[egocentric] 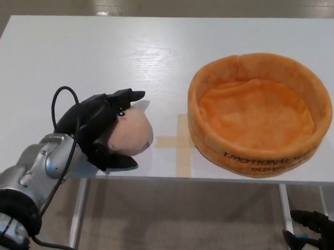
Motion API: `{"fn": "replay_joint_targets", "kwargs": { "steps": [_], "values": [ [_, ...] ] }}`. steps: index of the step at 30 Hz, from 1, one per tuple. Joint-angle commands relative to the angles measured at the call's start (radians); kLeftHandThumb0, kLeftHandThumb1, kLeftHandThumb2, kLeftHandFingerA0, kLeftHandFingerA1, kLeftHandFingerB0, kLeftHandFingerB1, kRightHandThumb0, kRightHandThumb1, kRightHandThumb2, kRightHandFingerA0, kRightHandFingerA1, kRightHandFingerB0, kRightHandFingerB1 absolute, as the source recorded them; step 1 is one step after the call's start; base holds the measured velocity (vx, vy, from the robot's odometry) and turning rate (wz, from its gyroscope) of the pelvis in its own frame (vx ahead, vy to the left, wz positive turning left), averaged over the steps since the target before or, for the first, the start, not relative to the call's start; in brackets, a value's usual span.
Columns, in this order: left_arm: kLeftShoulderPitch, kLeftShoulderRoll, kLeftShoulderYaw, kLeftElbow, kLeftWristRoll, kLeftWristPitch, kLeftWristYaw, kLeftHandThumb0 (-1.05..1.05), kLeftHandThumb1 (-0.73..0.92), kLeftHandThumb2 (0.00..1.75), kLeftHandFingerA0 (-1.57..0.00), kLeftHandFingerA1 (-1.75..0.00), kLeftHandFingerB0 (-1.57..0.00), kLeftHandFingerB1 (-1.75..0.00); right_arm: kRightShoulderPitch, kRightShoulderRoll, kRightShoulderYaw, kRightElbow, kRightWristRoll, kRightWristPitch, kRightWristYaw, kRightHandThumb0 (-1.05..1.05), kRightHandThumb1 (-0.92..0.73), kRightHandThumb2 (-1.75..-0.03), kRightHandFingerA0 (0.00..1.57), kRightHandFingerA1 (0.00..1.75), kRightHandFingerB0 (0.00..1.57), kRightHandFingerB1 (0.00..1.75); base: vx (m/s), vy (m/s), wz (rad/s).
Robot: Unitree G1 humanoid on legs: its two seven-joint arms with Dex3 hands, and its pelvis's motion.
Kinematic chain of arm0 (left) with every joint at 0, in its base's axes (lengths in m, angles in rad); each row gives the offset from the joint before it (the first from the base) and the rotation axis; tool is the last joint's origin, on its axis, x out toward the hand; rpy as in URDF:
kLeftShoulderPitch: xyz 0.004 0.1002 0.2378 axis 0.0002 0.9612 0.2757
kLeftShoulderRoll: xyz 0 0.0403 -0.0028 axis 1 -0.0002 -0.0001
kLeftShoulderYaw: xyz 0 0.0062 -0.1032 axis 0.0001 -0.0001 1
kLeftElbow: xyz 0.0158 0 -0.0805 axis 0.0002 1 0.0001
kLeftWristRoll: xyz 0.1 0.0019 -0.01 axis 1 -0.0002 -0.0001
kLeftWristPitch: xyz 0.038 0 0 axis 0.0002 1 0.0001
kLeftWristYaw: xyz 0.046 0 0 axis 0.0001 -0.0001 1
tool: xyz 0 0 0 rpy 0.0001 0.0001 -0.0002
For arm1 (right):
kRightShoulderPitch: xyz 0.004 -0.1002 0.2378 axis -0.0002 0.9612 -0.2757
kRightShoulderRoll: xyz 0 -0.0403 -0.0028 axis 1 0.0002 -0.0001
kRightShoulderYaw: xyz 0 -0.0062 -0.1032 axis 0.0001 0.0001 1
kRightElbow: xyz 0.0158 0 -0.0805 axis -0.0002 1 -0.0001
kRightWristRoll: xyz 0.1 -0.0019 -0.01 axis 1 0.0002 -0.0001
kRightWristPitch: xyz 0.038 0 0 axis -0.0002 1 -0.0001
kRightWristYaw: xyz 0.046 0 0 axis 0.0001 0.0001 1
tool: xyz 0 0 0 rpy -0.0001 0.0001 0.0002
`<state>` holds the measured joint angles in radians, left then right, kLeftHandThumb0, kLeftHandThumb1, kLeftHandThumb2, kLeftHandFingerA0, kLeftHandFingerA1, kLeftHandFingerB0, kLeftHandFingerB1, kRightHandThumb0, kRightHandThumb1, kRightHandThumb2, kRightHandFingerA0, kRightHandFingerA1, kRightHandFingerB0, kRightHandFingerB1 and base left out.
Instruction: Use the left hand to pick up the pink round toy on the left and place it inside the orange plate on the desk.
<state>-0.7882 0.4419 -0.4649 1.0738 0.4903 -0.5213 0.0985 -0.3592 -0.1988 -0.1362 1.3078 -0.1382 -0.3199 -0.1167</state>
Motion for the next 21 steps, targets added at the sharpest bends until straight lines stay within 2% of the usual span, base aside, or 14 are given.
{"fn": "replay_joint_targets", "kwargs": {
  "steps": [1, 2, 3, 4, 5, 6, 12, 13, 14, 19, 21],
  "values": [
    [0.020, -0.018, 0.014, 0.033, 0.004, -0.042, -0.017, -0.27, 0.70, 0.61, -0.77, -0.46, -0.49, -0.35, 0.015, 0.001, -0.005, 0.007, 0.018, 0.014, 0.016, -0.40, -0.63, -0.59, 0.41, 0.55, 0.44, 0.44, 0.00, 0.000, 0.00],
    [0.020, -0.020, 0.020, 0.037, -0.004, -0.044, -0.027, -0.27, 0.70, 0.61, -0.77, -0.46, -0.49, -0.35, 0.015, 0.001, -0.006, 0.007, 0.019, 0.013, 0.017, -0.40, -0.63, -0.59, 0.41, 0.55, 0.44, 0.44, 0.00, 0.000, 0.00],
    [0.023, -0.027, 0.037, 0.042, -0.019, -0.053, -0.029, -0.23, 0.81, 0.64, -1.04, -0.66, -0.74, -0.44, 0.015, 0.002, -0.008, 0.007, 0.020, 0.013, 0.012, -0.40, -0.62, -0.58, 0.43, 0.57, 0.47, 0.45, 0.00, 0.000, 0.00],
    [0.023, -0.029, 0.043, 0.043, -0.023, -0.056, -0.030, -0.23, 0.81, 0.64, -1.04, -0.66, -0.74, -0.44, 0.015, 0.002, -0.009, 0.007, 0.020, 0.013, 0.011, -0.40, -0.62, -0.58, 0.43, 0.57, 0.47, 0.45, 0.00, 0.000, 0.00],
    [0.024, -0.031, 0.049, 0.042, -0.014, -0.058, 0.003, -0.19, 0.82, 0.66, -1.09, -0.96, -0.86, -0.54, 0.014, 0.001, -0.003, 0.006, 0.013, 0.012, 0.006, -0.41, -0.63, -0.59, 0.41, 0.57, 0.47, 0.45, 0.00, 0.000, 0.00],
    [0.023, -0.030, 0.054, 0.037, -0.005, -0.055, 0.028, -0.20, 0.81, 0.68, -1.04, -1.08, -0.83, -0.63, 0.013, 0.001, -0.005, 0.006, 0.015, 0.013, 0.004, -0.40, -0.62, -0.58, 0.43, 0.58, 0.47, 0.45, 0.00, 0.000, 0.00],
    [0.018, -0.027, 0.073, 0.027, 0.001, -0.077, 0.073, -0.20, 0.80, 0.71, -0.99, -1.23, -0.82, -0.76, 0.011, 0.000, -0.006, 0.006, 0.016, 0.011, 0.008, -0.41, -0.63, -0.60, 0.41, 0.59, 0.47, 0.47, 0.00, 0.000, 0.00],
    [0.018, -0.027, 0.074, 0.027, 0.001, -0.079, 0.076, -0.20, 0.80, 0.71, -0.99, -1.23, -0.82, -0.76, 0.012, 0.000, -0.005, 0.006, 0.015, 0.011, 0.007, -0.41, -0.63, -0.60, 0.41, 0.59, 0.47, 0.47, 0.00, 0.000, 0.00],
    [0.013, -0.023, 0.078, 0.020, 0.005, -0.086, 0.095, -0.19, 0.80, 0.70, -0.97, -1.31, -0.81, -0.75, 0.010, 0.001, -0.009, 0.006, 0.019, 0.016, 0.009, -0.39, -0.63, -0.59, 0.42, 0.58, 0.47, 0.45, 0.00, 0.000, 0.00],
    [-0.007, -0.013, 0.104, -0.011, -0.011, -0.094, 0.094, -0.17, 0.78, 0.70, -0.96, -1.34, -0.84, -0.73, 0.009, -0.001, -0.006, 0.005, 0.014, 0.017, 0.008, -0.40, -0.63, -0.58, 0.46, 0.58, 0.47, 0.45, 0.00, 0.000, 0.00],
    [-0.019, -0.007, 0.119, -0.033, -0.019, -0.115, 0.102, -0.18, 0.76, 0.73, -0.94, -1.40, -0.84, -0.75, 0.009, 0.000, -0.007, 0.006, 0.015, 0.016, 0.006, -0.40, -0.62, -0.58, 0.44, 0.59, 0.49, 0.46, 0.00, 0.000, 0.00]
  ]
}}
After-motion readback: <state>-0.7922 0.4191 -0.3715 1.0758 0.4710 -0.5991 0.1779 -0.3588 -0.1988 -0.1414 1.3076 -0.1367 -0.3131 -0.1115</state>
